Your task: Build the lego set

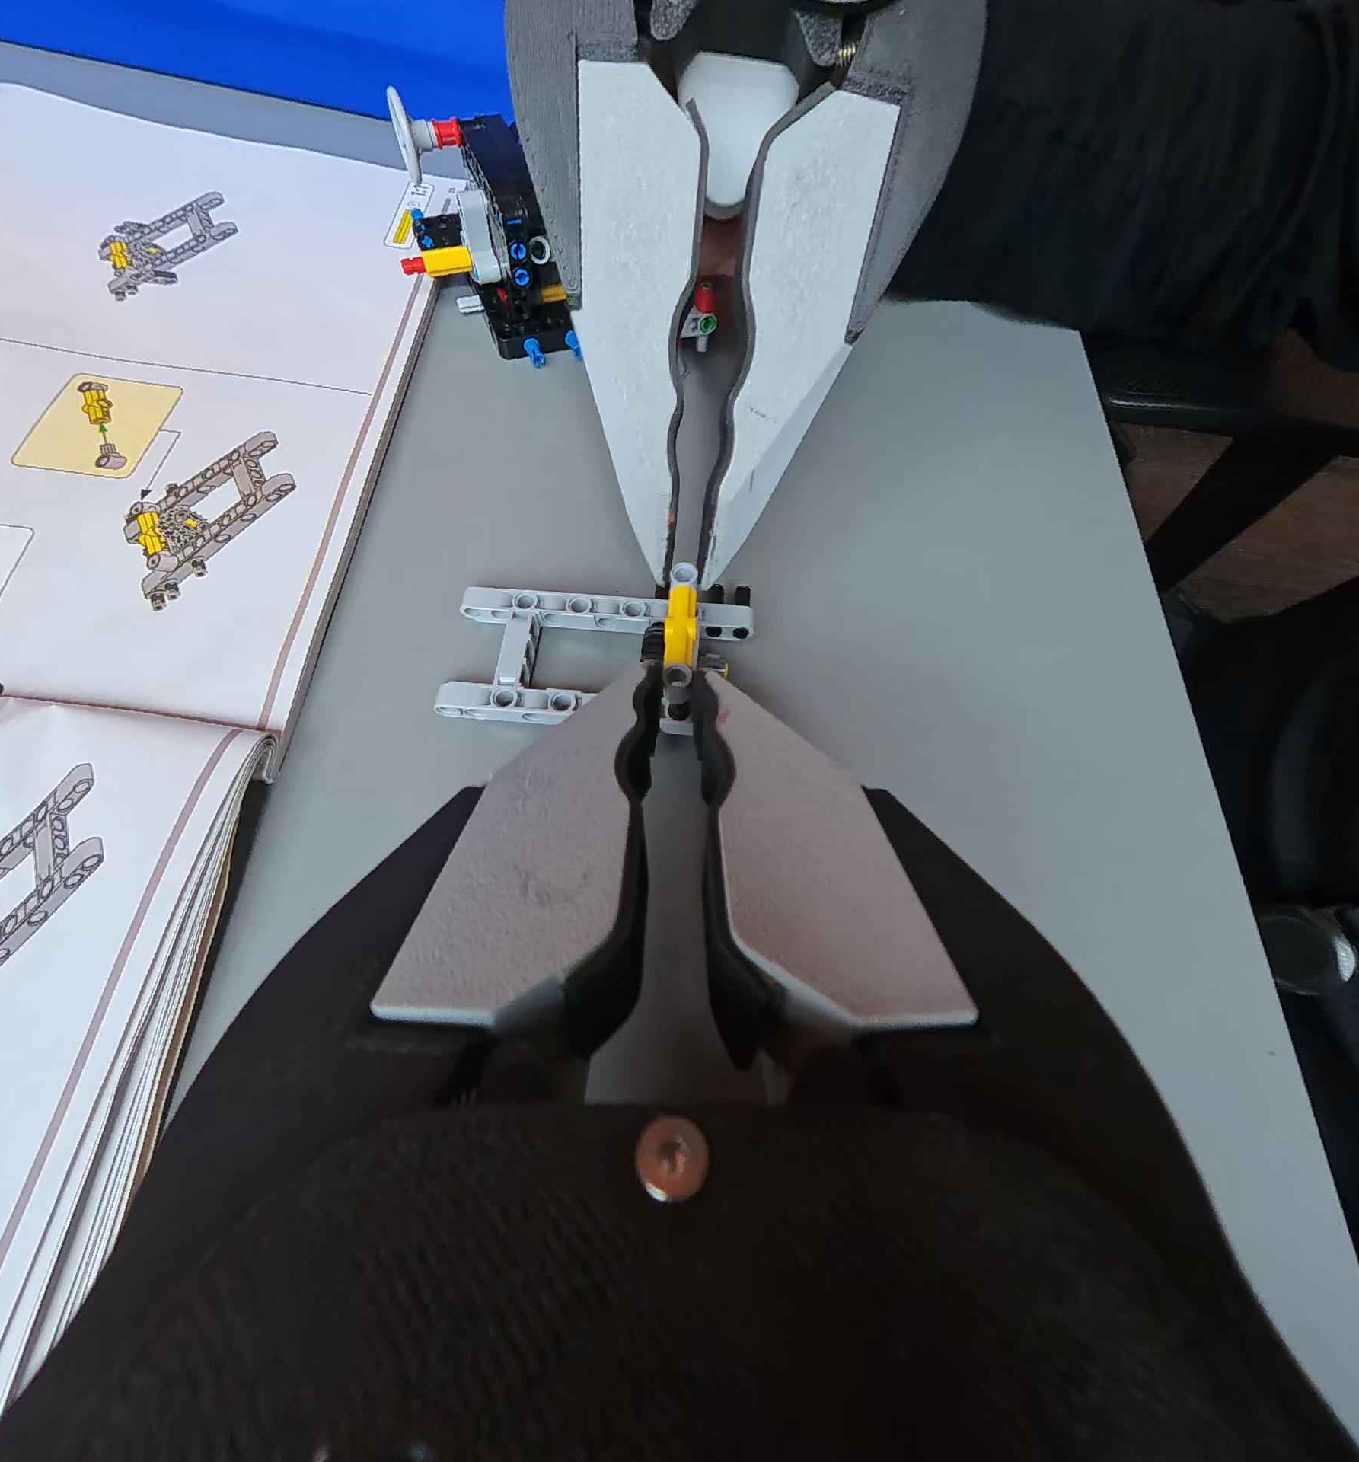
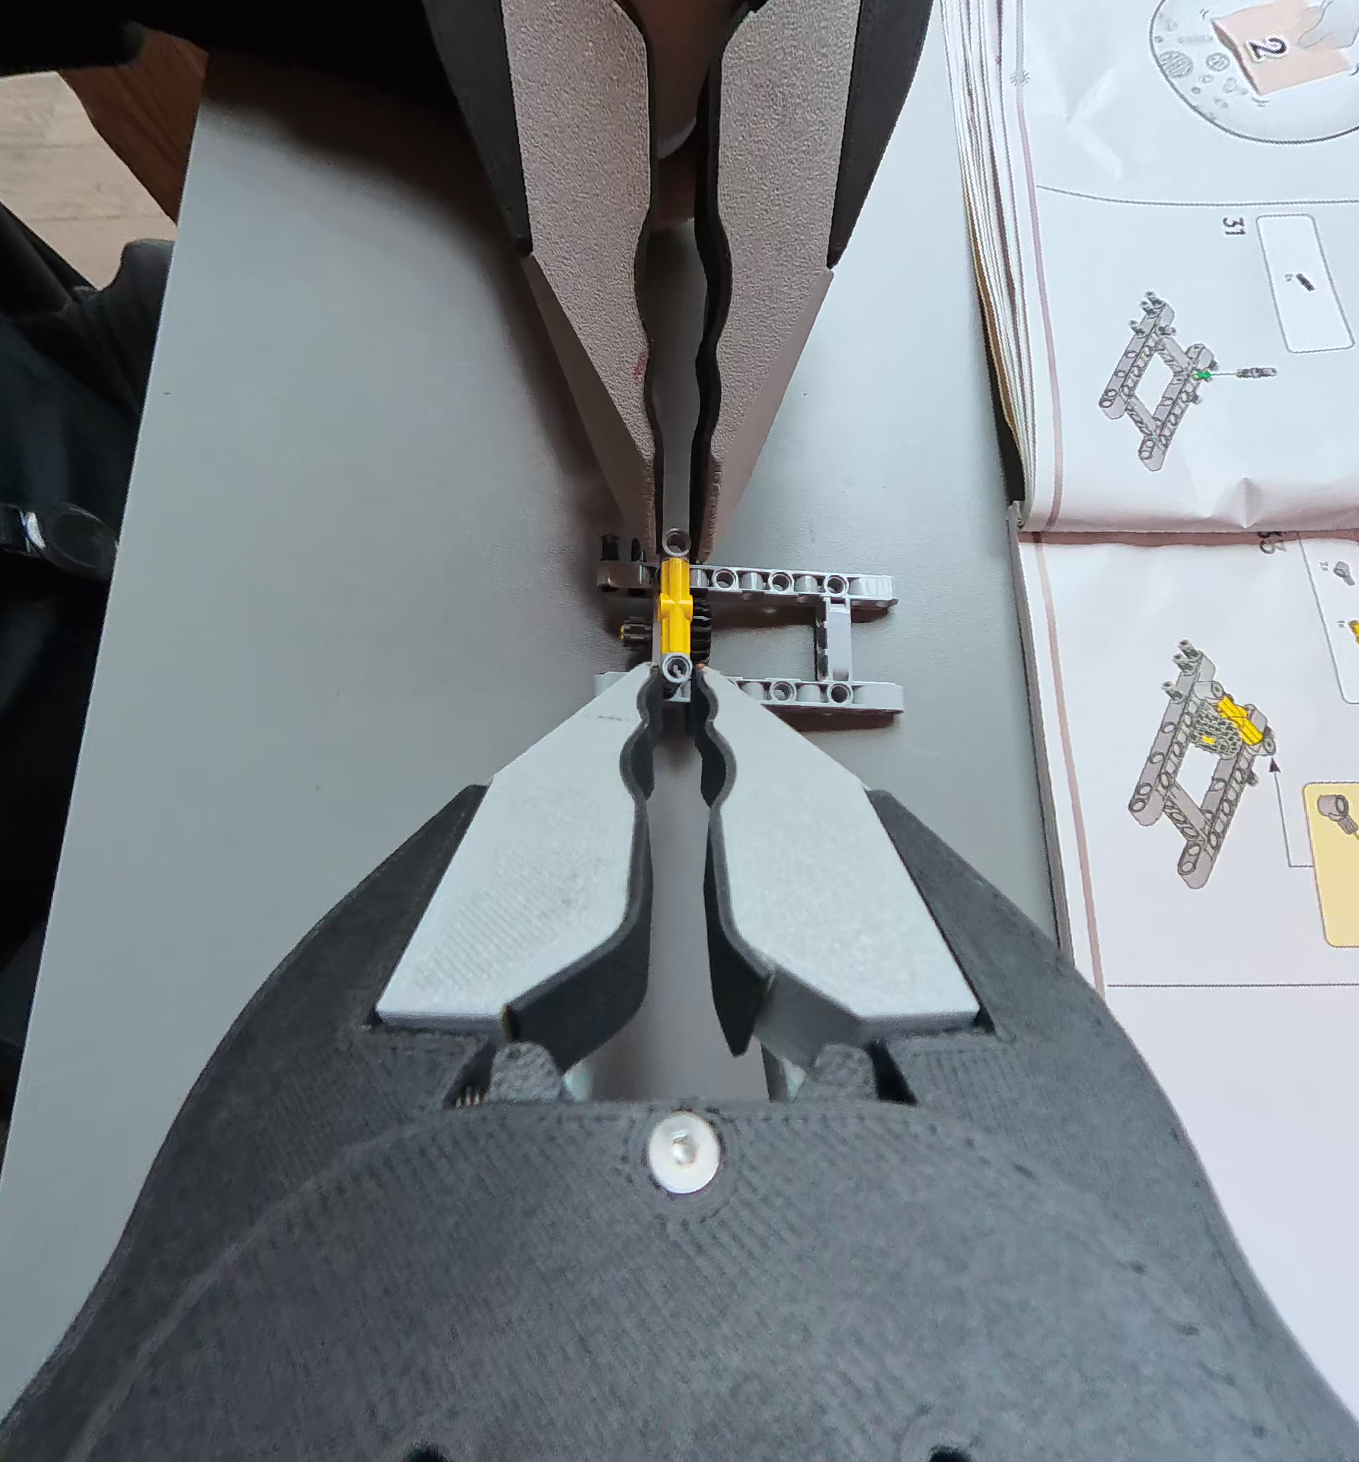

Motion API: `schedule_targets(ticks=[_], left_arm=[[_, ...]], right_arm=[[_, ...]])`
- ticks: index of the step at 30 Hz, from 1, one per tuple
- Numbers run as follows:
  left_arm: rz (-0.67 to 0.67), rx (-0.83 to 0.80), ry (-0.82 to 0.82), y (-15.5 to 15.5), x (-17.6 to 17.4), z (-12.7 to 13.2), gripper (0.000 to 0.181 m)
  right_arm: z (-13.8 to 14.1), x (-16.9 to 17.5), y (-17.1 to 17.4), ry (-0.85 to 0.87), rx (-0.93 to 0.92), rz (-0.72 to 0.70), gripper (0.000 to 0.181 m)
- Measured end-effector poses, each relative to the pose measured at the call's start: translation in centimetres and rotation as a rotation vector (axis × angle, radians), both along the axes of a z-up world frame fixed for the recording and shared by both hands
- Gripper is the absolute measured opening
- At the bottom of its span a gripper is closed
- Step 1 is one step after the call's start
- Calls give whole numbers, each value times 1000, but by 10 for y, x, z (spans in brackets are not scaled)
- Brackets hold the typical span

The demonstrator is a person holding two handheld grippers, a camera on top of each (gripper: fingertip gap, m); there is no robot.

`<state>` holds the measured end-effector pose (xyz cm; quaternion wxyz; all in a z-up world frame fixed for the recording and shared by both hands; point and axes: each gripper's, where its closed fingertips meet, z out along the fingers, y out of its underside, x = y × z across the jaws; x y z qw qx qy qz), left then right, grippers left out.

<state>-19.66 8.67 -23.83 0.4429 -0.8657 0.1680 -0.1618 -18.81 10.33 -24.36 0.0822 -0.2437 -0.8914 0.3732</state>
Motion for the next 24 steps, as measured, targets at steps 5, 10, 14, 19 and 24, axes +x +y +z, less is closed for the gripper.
schedule_targets(ticks=[5, 10, 14, 19, 24], left_arm=[[-3, -21, 11, -1, 0, -5, 5], [-7, -25, 31, -2, 0, -7, 5], [-13, -25, 40, -3, -1, -9, 5], [-22, 4, 79, -3, -2, -9, 5], [-45, 44, 171, -3, -2, -9, 5]], right_arm=[[-3, 1, -1, -26, 7, 2, 3], [-7, 1, -2, -21, 37, 5, 3], [-7, 0, -3, 4, 57, 8, 3], [-7, 0, -3, 92, 123, 12, 3], [-8, 1, -2, 181, 248, 9, 3]])
